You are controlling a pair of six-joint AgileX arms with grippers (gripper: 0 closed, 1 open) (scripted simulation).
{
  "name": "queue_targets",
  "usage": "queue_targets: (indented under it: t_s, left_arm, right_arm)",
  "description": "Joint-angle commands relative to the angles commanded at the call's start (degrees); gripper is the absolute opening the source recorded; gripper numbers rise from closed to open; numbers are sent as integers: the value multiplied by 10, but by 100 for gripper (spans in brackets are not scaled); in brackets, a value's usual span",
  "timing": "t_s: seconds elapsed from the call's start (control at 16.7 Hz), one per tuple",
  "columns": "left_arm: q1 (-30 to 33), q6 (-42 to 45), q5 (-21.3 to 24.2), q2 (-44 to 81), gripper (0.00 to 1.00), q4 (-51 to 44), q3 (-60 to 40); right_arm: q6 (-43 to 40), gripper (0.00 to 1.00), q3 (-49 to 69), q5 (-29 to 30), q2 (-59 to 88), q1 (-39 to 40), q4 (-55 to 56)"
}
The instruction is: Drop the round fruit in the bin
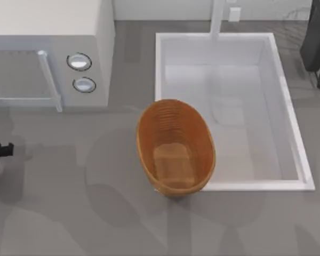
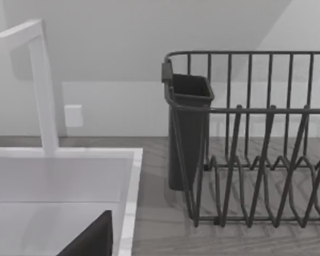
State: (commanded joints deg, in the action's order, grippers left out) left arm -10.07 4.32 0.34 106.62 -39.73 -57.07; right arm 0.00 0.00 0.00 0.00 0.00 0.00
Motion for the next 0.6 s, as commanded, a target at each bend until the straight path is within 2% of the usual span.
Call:
queue_targets:
  t_s: [0.36, 0.6]
  left_arm:
    - [0, 1, -2, -12, 0, -7, -7]
    - [1, 2, -2, -23, 0, -73, -61]
  right_arm:
    - [0, 100, 0, 0, 0, 0, 0]
    - [0, 100, 0, 0, 0, 0, 0]
